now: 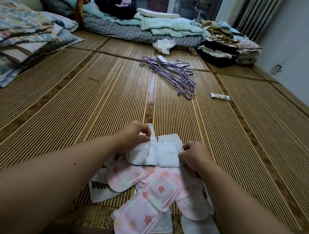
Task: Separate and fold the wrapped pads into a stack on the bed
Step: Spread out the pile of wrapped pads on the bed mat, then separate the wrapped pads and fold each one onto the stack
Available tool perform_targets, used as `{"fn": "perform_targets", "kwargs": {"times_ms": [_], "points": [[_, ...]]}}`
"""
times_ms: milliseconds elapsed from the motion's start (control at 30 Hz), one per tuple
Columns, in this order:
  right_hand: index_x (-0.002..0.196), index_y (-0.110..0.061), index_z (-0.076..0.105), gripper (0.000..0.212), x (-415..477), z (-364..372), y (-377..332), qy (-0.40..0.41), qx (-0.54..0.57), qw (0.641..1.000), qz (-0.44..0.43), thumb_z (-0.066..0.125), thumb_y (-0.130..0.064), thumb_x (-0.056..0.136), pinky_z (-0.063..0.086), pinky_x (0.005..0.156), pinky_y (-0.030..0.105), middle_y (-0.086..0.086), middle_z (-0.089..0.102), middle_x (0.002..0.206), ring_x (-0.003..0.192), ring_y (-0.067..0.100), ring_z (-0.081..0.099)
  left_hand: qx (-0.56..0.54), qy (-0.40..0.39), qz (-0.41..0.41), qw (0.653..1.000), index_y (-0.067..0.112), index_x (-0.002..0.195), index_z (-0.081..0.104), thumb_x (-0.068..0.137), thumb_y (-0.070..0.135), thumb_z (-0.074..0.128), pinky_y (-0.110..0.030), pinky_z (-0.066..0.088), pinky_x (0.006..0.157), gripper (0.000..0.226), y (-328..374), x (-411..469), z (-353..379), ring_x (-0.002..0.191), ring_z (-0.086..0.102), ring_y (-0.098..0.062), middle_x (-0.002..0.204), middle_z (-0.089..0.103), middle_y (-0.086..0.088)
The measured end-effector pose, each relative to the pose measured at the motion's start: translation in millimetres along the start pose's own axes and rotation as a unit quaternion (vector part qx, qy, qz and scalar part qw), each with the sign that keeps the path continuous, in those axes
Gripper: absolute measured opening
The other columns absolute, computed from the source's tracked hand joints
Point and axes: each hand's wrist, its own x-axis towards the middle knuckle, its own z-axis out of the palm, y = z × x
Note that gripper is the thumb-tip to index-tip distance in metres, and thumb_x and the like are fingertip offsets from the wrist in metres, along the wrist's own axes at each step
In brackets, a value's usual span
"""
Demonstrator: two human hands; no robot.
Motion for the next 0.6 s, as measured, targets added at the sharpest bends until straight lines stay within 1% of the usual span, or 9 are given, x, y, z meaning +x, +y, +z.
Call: {"fn": "perform_targets", "kwargs": {"times_ms": [67, 133, 200, 267, 333, 433, 500, 567, 600], "points": [[0.082, -0.024, 0.058, 0.015, -0.3, 0.4, 0.7, -0.001, 0.001, 1.0, 0.005, 0.064, -0.01, 0.08, 0.047, 0.057, 0.028, -0.003, 0.06, 0.074, 0.074, 0.019, 0.06, 0.041, -0.006, 0.015, 0.999, 0.025, 0.08, 0.063, 0.085, 0.022, 0.066, -0.027, 0.04, 0.074, 0.007, 2.5, 5.2, 7.1, 0.09, 0.054, -0.017, 0.098, 0.054, 0.0], [0.082, -0.023, 0.058, 0.015, -0.7, 0.5, 0.6, -0.002, 0.01, 1.0, 0.01, 0.064, -0.01, 0.081, 0.048, 0.054, 0.028, 0.001, 0.062, 0.076, 0.074, 0.022, 0.063, 0.097, -0.021, 0.017, 0.995, 0.024, 0.084, 0.067, 0.082, 0.025, 0.069, -0.026, 0.036, 0.075, 0.003, 3.4, 9.7, 15.5, 0.095, 0.052, -0.02, 0.094, 0.052, 0.001], [0.083, -0.022, 0.059, 0.013, -2.2, 0.2, -0.5, -0.001, 0.016, 1.0, 0.014, 0.064, -0.009, 0.08, 0.046, 0.051, 0.027, 0.003, 0.063, 0.077, 0.072, 0.022, 0.063, 0.125, -0.026, -0.002, 0.992, 0.025, 0.091, 0.069, 0.078, 0.03, 0.072, -0.026, 0.037, 0.078, 0.014, 1.9, 11.6, 21.9, 0.101, 0.052, -0.021, 0.098, 0.054, -0.002], [0.087, -0.018, 0.063, 0.01, -3.7, -1.3, -1.1, 0.004, 0.011, 1.0, 0.012, 0.064, -0.011, 0.08, 0.04, 0.048, 0.024, 0.001, 0.063, 0.075, 0.07, 0.02, 0.062, 0.134, -0.007, -0.021, 0.991, 0.027, 0.105, 0.067, 0.077, 0.036, 0.073, -0.029, 0.041, 0.085, 0.03, -0.4, 11.2, 23.8, 0.107, 0.052, -0.024, 0.11, 0.058, -0.006], [0.092, -0.018, 0.066, 0.014, -5.0, -4.2, -3.3, 0.007, 0.013, 1.0, 0.014, 0.065, -0.013, 0.08, 0.04, 0.048, 0.024, 0.0, 0.064, 0.078, 0.072, 0.02, 0.062, 0.078, 0.032, -0.064, 0.994, 0.025, 0.114, 0.062, 0.08, 0.04, 0.069, -0.033, 0.046, 0.087, 0.037, -1.2, 7.5, 18.6, 0.104, 0.056, -0.024, 0.114, 0.059, -0.005], [0.098, -0.017, 0.068, 0.016, -7.7, -9.7, -12.5, 0.009, 0.02, 1.0, 0.002, 0.068, -0.017, 0.082, 0.054, 0.06, 0.031, 0.001, 0.067, 0.086, 0.077, 0.018, 0.065, -0.022, 0.079, -0.149, 0.985, 0.019, 0.103, 0.065, 0.087, 0.038, 0.061, -0.032, 0.052, 0.074, 0.025, -4.3, -2.8, 0.0, 0.086, 0.062, -0.021, 0.097, 0.065, 0.0], [0.088, -0.018, 0.069, 0.005, -11.8, -11.3, -22.8, 0.004, 0.054, 0.998, -0.016, 0.068, -0.016, 0.083, 0.06, 0.071, 0.039, 0.003, 0.069, 0.084, 0.075, 0.018, 0.068, -0.036, 0.067, -0.179, 0.981, 0.018, 0.086, 0.068, 0.087, 0.034, 0.062, -0.029, 0.05, 0.068, 0.017, -9.4, -12.1, -13.2, 0.078, 0.063, -0.02, 0.084, 0.067, -0.001], [0.076, -0.022, 0.065, 0.011, -19.0, -10.2, -37.3, -0.004, 0.094, 0.995, -0.043, 0.068, -0.014, 0.083, 0.06, 0.075, 0.041, 0.003, 0.069, 0.083, 0.076, 0.018, 0.068, -0.044, 0.04, -0.201, 0.978, 0.015, 0.079, 0.071, 0.086, 0.031, 0.065, -0.028, 0.05, 0.063, 0.019, -10.8, -22.3, -22.7, 0.073, 0.064, -0.019, 0.079, 0.069, -0.005], [0.077, -0.021, 0.066, 0.01, -21.9, -7.8, -45.2, -0.013, 0.112, 0.992, -0.056, 0.069, -0.013, 0.082, 0.059, 0.075, 0.039, 0.002, 0.069, 0.085, 0.078, 0.017, 0.067, -0.055, 0.027, -0.213, 0.975, 0.012, 0.079, 0.072, 0.086, 0.03, 0.066, -0.028, 0.05, 0.06, 0.02, -10.1, -26.2, -25.0, 0.069, 0.064, -0.019, 0.078, 0.07, -0.007]]}}
